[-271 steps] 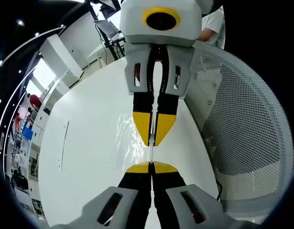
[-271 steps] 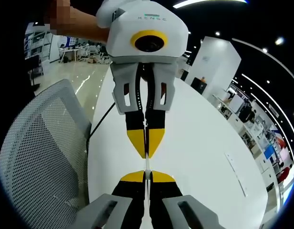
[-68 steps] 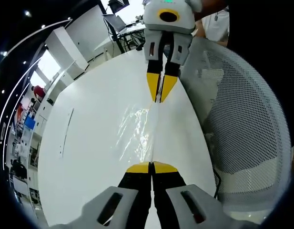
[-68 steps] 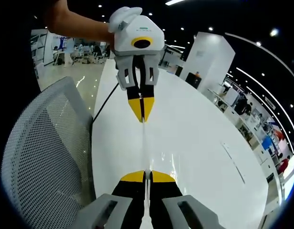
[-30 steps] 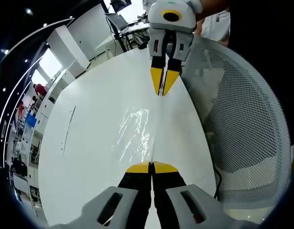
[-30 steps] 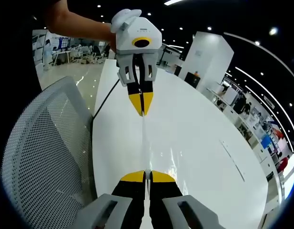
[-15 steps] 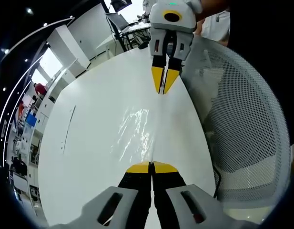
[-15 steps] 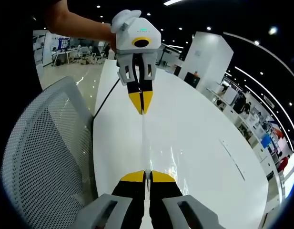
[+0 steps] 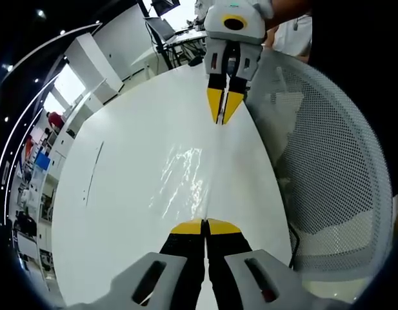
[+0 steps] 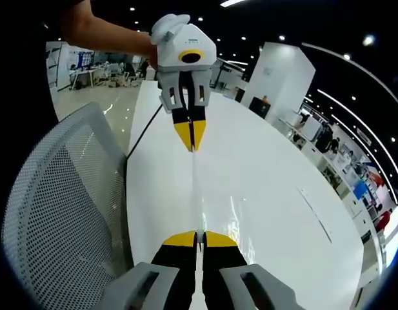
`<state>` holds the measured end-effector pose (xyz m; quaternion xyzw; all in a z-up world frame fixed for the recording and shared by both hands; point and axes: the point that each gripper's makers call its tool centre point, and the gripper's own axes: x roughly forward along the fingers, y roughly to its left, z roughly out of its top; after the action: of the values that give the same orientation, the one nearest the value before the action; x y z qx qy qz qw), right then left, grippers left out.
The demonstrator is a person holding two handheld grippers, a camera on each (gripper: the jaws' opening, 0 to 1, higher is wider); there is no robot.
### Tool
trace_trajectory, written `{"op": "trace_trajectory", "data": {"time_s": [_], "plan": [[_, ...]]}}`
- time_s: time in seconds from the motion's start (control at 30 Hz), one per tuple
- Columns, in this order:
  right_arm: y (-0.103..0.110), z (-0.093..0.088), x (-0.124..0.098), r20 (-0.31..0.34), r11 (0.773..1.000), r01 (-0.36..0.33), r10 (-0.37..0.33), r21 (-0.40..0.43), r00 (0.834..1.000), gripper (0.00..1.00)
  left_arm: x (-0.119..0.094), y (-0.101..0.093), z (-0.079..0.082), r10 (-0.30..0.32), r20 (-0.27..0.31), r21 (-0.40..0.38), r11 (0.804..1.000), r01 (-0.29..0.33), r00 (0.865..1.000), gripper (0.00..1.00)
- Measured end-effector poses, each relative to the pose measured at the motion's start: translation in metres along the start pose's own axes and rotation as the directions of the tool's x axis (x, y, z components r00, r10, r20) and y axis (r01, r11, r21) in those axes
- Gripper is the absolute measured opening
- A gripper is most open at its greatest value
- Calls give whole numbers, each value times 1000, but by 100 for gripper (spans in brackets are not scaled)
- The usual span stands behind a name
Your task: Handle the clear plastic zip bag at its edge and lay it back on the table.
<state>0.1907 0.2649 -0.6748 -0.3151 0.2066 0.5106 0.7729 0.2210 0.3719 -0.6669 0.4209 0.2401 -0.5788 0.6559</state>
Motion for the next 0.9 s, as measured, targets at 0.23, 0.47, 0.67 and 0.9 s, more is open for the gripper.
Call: {"op": "trace_trajectory", "data": {"time_s": [0.23, 0.47, 0.67, 0.9], "plan": [[1, 0, 0, -3, 1000, -5, 5, -2, 1000, 0, 0, -1, 0, 1, -2, 4, 1000, -1, 1000, 0], [5, -3, -3, -32, 1000, -21, 21, 22, 999, 0, 3, -9, 4, -22, 3, 32, 999, 22, 1000, 0], [13, 5, -3, 7, 997, -40, 40, 63, 999, 6, 5, -17, 13, -50, 39, 64, 997, 48, 998, 0], [14, 18, -2, 35, 996, -55, 52, 72, 998, 8, 10, -22, 13, -66, 26, 93, 994, 63, 997, 0]]}}
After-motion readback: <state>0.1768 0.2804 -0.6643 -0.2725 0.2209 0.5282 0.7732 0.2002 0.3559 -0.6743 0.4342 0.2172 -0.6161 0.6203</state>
